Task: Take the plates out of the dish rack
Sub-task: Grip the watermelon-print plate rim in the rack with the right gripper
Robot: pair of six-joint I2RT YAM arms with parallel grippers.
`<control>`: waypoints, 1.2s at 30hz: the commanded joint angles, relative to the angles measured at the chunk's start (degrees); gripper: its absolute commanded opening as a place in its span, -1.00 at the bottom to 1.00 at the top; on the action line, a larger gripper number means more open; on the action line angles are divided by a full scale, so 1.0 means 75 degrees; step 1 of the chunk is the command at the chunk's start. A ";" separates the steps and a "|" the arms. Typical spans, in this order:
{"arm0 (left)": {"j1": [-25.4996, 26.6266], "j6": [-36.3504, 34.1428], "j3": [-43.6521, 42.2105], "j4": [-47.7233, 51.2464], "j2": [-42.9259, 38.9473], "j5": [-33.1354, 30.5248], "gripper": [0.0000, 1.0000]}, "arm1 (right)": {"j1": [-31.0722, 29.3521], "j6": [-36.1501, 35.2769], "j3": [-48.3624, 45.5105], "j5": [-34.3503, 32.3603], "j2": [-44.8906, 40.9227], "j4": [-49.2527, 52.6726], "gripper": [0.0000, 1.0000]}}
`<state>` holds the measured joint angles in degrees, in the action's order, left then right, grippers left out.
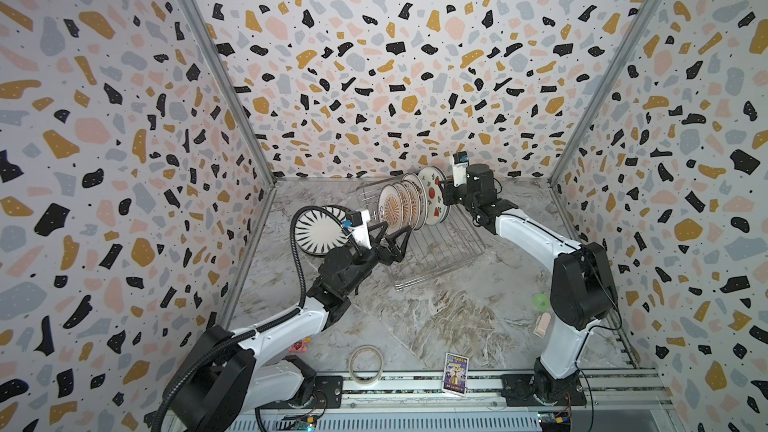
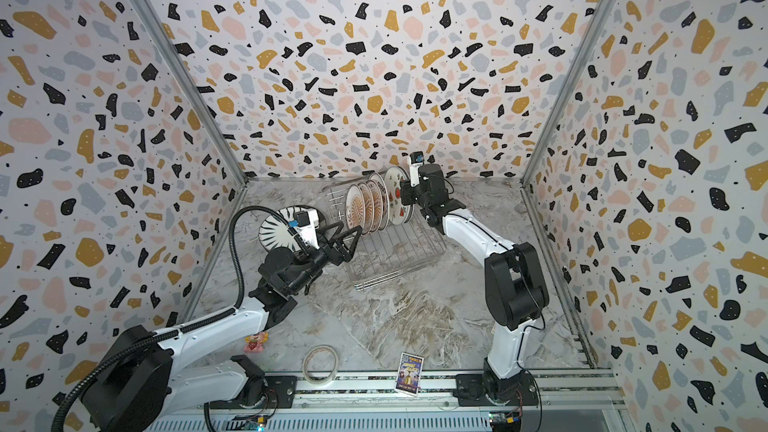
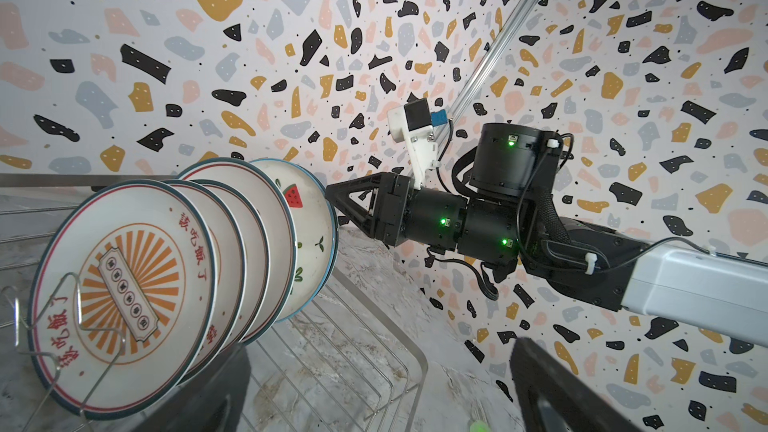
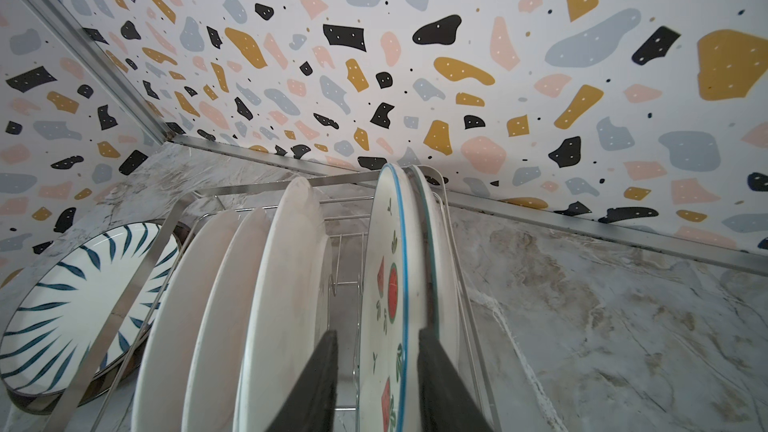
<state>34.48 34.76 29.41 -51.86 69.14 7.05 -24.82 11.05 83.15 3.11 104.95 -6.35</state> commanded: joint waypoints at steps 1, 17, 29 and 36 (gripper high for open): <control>0.0066 0.0029 0.0362 -0.0613 0.0185 0.0039 0.99 | 0.0004 -0.0068 0.0370 -0.0052 -0.0035 0.0272 -0.33; 0.0112 0.0036 0.0555 -0.0691 0.0616 0.0051 0.97 | 0.0021 0.0027 0.0420 -0.0122 0.0381 0.0223 -0.26; 0.0103 0.0044 0.0556 -0.0680 0.0683 0.0029 0.97 | -0.0203 0.0050 0.0626 -0.0706 0.0570 0.0541 -0.28; 0.0102 0.0013 0.0465 -0.0557 0.0536 -0.0105 0.97 | -0.0533 -0.0057 0.1145 -0.1573 0.1081 0.0926 -0.28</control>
<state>35.05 35.35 31.90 -53.78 74.04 6.87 -27.46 11.07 88.71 -4.27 111.96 -2.90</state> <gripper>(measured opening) 0.987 0.359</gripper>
